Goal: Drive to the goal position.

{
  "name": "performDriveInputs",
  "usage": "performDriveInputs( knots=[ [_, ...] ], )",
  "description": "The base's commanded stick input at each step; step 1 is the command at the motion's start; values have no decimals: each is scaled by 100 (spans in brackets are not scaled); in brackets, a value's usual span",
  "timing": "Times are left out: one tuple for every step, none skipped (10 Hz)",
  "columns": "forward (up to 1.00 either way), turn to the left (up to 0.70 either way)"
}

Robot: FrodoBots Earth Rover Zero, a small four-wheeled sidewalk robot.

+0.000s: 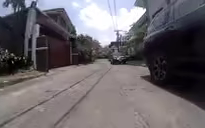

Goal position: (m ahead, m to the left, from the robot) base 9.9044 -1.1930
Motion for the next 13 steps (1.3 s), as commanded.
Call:
performDriveInputs(
  knots=[
    [100,-4],
    [100,-2],
    [100,0],
    [100,-10],
    [100,-19],
    [100,-28],
    [100,-38],
    [100,-39],
    [100,-31],
    [100,-21],
    [100,-11],
    [100,-4],
    [100,-3]
  ],
)
